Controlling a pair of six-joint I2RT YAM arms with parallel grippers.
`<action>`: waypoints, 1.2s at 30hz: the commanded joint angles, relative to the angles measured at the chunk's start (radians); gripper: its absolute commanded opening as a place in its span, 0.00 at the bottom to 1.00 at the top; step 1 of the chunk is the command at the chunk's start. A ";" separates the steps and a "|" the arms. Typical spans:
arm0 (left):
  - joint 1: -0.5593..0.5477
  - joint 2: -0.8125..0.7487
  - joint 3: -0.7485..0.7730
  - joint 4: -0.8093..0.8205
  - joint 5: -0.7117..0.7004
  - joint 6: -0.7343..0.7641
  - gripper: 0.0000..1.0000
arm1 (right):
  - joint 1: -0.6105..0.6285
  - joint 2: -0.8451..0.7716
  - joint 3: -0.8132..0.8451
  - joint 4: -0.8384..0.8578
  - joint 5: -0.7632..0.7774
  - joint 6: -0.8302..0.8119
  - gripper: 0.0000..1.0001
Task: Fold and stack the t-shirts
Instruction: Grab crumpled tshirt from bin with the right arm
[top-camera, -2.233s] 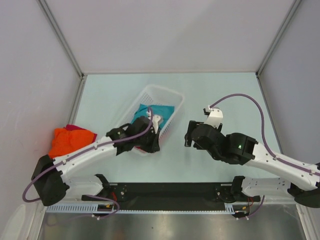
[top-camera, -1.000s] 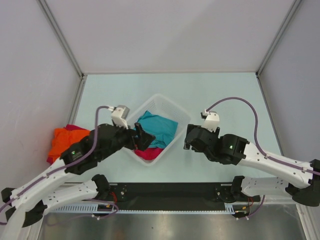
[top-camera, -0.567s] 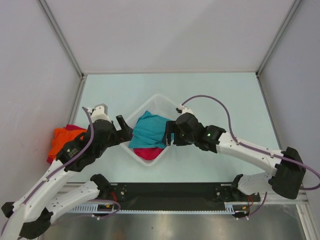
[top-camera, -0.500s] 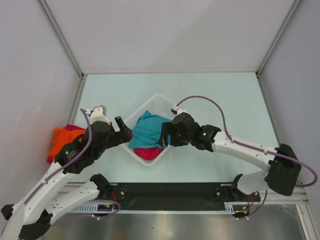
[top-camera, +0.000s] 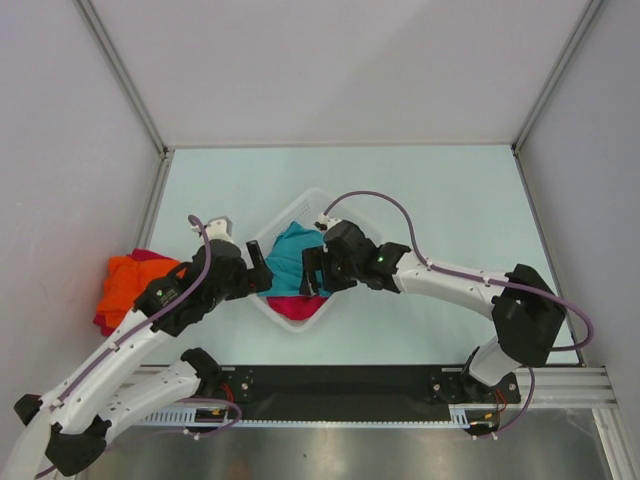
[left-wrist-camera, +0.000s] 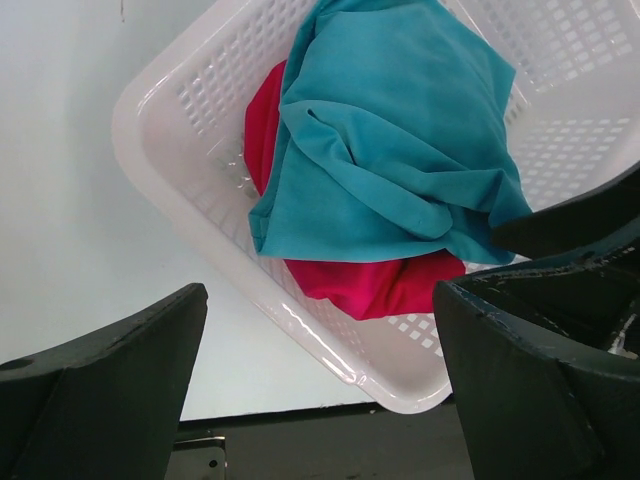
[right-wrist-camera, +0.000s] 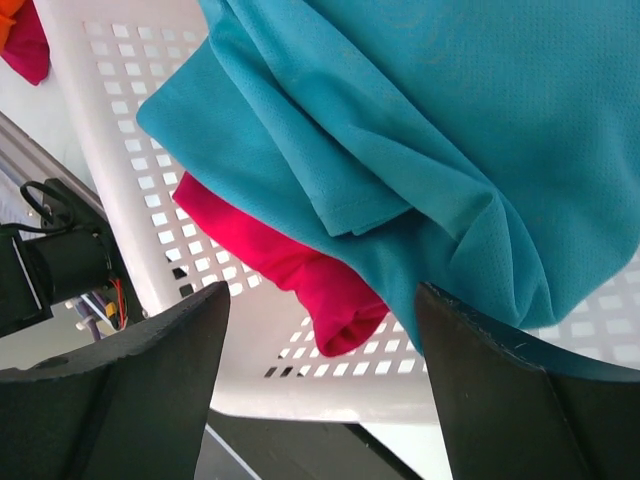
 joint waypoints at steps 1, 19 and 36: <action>0.011 -0.005 0.006 0.038 0.030 0.025 1.00 | -0.015 0.040 0.033 0.028 -0.032 -0.033 0.80; 0.015 -0.052 0.026 -0.019 0.031 0.037 1.00 | -0.444 0.244 0.116 -0.012 0.064 -0.026 0.79; 0.031 -0.112 -0.007 -0.020 0.051 0.068 0.99 | -0.795 0.008 0.030 -0.146 0.345 -0.026 0.80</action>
